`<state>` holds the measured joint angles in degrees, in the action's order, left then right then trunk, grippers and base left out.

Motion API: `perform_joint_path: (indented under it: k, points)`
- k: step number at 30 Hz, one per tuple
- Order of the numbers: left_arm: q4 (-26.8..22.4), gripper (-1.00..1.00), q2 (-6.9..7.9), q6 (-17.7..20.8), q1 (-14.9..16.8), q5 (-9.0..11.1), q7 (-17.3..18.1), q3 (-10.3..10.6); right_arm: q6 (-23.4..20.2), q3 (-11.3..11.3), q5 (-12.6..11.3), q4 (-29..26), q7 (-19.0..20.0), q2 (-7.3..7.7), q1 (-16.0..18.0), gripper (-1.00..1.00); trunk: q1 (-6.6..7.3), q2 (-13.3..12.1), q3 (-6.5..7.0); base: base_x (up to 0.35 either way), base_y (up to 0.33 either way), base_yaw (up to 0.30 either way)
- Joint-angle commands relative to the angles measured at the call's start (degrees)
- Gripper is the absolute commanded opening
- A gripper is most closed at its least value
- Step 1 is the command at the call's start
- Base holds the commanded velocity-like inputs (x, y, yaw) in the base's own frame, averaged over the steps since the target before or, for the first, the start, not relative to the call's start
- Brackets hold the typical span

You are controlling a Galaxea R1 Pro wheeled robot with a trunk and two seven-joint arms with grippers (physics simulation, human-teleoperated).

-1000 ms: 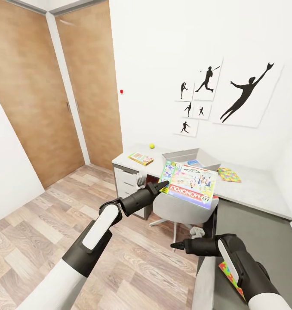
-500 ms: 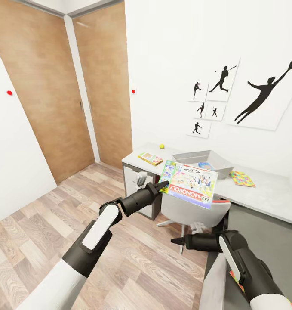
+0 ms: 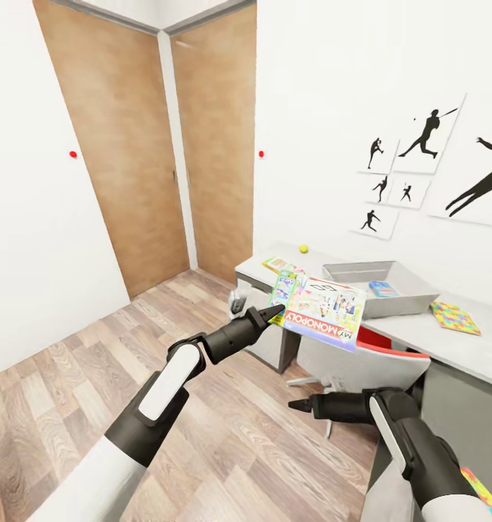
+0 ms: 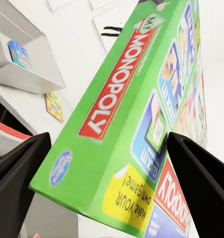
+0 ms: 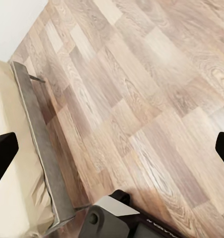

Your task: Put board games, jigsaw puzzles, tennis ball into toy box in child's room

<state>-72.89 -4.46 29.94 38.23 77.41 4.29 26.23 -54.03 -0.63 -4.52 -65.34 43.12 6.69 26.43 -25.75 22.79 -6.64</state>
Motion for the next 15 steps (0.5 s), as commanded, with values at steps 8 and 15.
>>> perform_joint_path:
  k: [8, 15]
  points:
    - [0.03, -1.00, -0.06, 0.21, 0.09, 0.31, -0.05, -0.03, -0.46, -0.03, -0.47, -0.19, -0.14, -0.01, -0.10, 1.00, -0.04, 0.13, -0.12, 0.000, 0.000, 0.291]
    - [0.03, -1.00, -0.10, 0.21, 0.09, 0.32, -0.22, -0.03, -0.46, -0.04, -0.48, -0.16, -0.14, -0.03, -0.14, 1.00, -0.04, 0.13, -0.12, 0.000, 0.000, 0.291]
